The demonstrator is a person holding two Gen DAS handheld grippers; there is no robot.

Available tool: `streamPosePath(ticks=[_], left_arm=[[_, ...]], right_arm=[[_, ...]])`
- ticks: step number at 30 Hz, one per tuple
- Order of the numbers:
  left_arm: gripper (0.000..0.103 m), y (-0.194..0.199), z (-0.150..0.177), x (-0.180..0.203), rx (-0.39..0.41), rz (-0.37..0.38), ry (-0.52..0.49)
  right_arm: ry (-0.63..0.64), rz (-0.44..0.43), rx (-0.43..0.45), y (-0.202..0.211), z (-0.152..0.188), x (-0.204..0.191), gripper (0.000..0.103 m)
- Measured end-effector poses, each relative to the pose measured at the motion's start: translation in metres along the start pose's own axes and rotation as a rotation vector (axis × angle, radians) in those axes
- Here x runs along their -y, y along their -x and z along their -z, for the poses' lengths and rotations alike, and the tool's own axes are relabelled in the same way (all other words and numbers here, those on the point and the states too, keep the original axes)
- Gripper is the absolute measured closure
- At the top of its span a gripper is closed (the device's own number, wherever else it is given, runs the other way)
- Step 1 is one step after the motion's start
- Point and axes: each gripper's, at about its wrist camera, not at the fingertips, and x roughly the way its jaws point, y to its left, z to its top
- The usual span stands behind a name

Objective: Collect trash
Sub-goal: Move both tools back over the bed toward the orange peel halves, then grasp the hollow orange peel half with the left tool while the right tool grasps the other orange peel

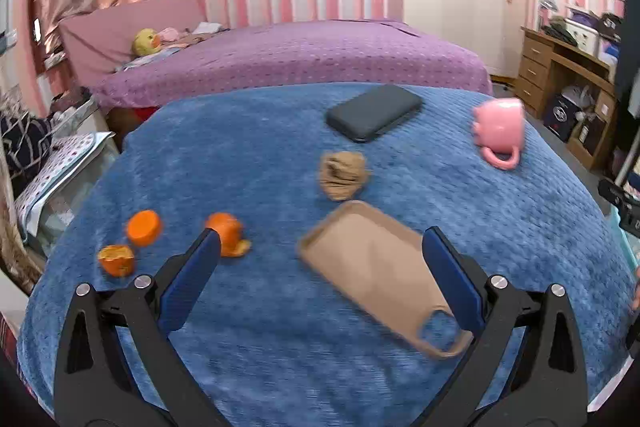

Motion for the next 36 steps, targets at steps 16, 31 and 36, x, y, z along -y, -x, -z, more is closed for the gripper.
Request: streamPosePath(ticks=[16, 31, 36], left_arm=[[0.006, -0.028, 0.013, -0.087, -0.112, -0.095, 0.044], [0.01, -0.06, 0.027, -0.161, -0.213, -0.157, 0.176], [0.021, -0.076, 0.017, -0.174, -0.229, -0.145, 0.212]], right_arm=[[0.022, -0.032, -0.012, -0.008, 0.0, -0.04, 0.005], [0.083, -0.036, -0.051, -0.025, -0.001, -0.069, 0.005], [0.099, -0.053, -0.051, -0.024, 0.0, -0.079, 0.005]])
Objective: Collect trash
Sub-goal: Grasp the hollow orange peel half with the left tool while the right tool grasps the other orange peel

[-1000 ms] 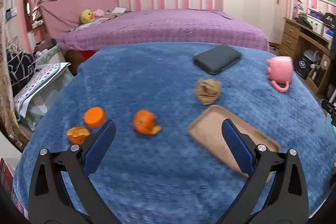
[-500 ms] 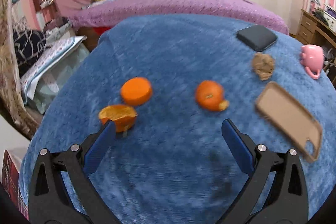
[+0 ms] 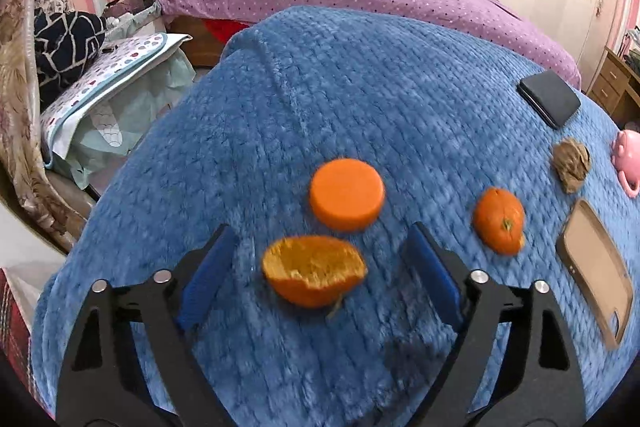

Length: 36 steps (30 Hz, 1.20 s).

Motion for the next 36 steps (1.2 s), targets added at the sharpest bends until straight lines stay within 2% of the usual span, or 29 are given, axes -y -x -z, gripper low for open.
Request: streamPosePath(ticks=[7, 8, 10, 12, 14, 16, 20, 24, 27, 30, 32, 36], left_arm=[[0.035, 0.013, 0.01, -0.012, -0.008, 0.041, -0.027], [0.044, 0.009, 0.01, -0.013, -0.018, 0.043, -0.031], [0.051, 0.007, 0.009, -0.016, -0.023, 0.041, -0.031], [0.071, 0.01, 0.006, -0.018, -0.02, 0.058, -0.017], [0.075, 0.014, 0.002, -0.021, -0.015, 0.094, -0.011], [0.077, 0.018, 0.0, -0.021, -0.01, 0.112, -0.01], [0.077, 0.03, -0.003, -0.018, 0.046, 0.084, -0.049], [0.077, 0.037, -0.01, -0.019, 0.109, 0.095, -0.048], [0.077, 0.037, -0.016, -0.026, 0.137, 0.099, -0.039], [0.077, 0.036, -0.02, -0.033, 0.163, 0.068, -0.046], [0.077, 0.035, -0.021, -0.039, 0.173, 0.07, -0.042], [0.077, 0.035, -0.023, -0.048, 0.187, 0.056, -0.036]], right_arm=[[0.049, -0.012, -0.006, 0.001, 0.002, -0.015, 0.005], [0.053, -0.017, -0.007, 0.002, 0.002, -0.018, 0.005], [0.066, -0.033, -0.004, 0.004, 0.002, -0.025, 0.005], [0.083, -0.053, 0.003, 0.008, 0.002, -0.034, 0.005], [0.095, -0.06, 0.002, 0.01, 0.0, -0.046, 0.005], [0.104, -0.081, 0.003, 0.013, -0.003, -0.06, 0.005], [0.112, -0.145, 0.023, 0.021, -0.011, -0.106, 0.005], [0.137, -0.229, 0.03, 0.02, -0.019, -0.171, 0.005], [0.145, -0.261, 0.027, 0.017, -0.022, -0.207, 0.005], [0.149, -0.306, 0.017, 0.012, -0.025, -0.241, 0.006], [0.167, -0.308, 0.015, 0.009, -0.025, -0.257, 0.006], [0.203, -0.322, -0.02, 0.0, -0.025, -0.286, 0.015]])
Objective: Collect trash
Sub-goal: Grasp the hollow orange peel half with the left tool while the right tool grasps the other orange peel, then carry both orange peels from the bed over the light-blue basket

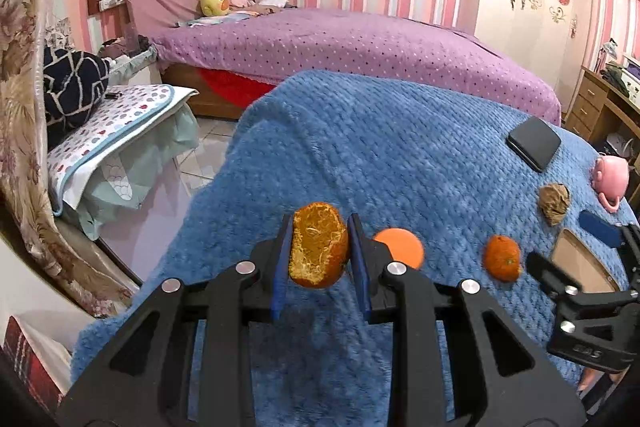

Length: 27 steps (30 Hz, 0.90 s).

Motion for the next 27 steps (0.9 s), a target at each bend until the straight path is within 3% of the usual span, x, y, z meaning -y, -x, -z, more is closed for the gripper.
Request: streamPosePath(ticks=[3, 9, 11, 13, 20, 27], left_arm=[[0.077, -0.001, -0.001, -0.007, 0.004, -0.007, 0.012], [0.077, -0.005, -0.003, -0.012, -0.012, -0.015, 0.044], [0.077, -0.006, -0.005, -0.011, -0.019, -0.013, 0.057], [0.077, -0.005, -0.005, -0.007, -0.019, -0.016, 0.052], [0.077, 0.01, -0.008, 0.019, 0.004, -0.027, 0.0], [0.077, 0.028, -0.008, 0.067, 0.032, 0.012, -0.058]], right_arm=[[0.007, -0.008, -0.045, -0.016, -0.004, -0.008, 0.021], [0.045, -0.111, -0.096, -0.03, 0.0, -0.015, 0.055], [0.056, -0.153, -0.095, -0.029, 0.002, -0.018, 0.072], [0.062, -0.176, -0.083, -0.026, 0.001, -0.019, 0.077], [0.05, -0.163, 0.035, 0.011, 0.004, 0.006, 0.078], [0.003, -0.056, 0.088, 0.054, 0.01, 0.077, 0.078]])
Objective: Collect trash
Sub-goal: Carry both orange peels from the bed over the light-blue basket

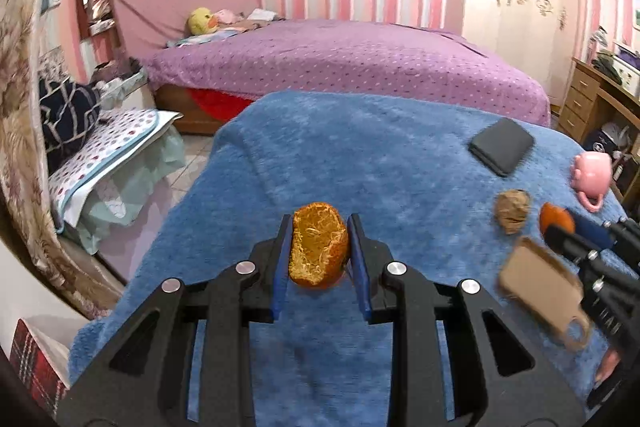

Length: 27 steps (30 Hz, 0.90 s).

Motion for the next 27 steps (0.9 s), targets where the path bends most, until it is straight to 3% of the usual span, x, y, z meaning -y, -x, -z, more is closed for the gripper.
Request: streamPosePath(ticks=[10, 18, 27], left_arm=[[0.077, 0.021, 0.0, 0.101, 0.021, 0.137, -0.058], [0.077, 0.038, 0.009, 0.151, 0.038, 0.204, -0.065], [0.077, 0.045, 0.02, 0.196, 0.046, 0.221, -0.096]], right_arm=[[-0.011, 0.179, -0.003, 0.068, 0.026, 0.098, 0.078], [-0.019, 0.284, -0.012, 0.112, 0.053, 0.156, 0.078], [-0.137, 0.312, -0.018, 0.126, 0.092, 0.218, 0.078]])
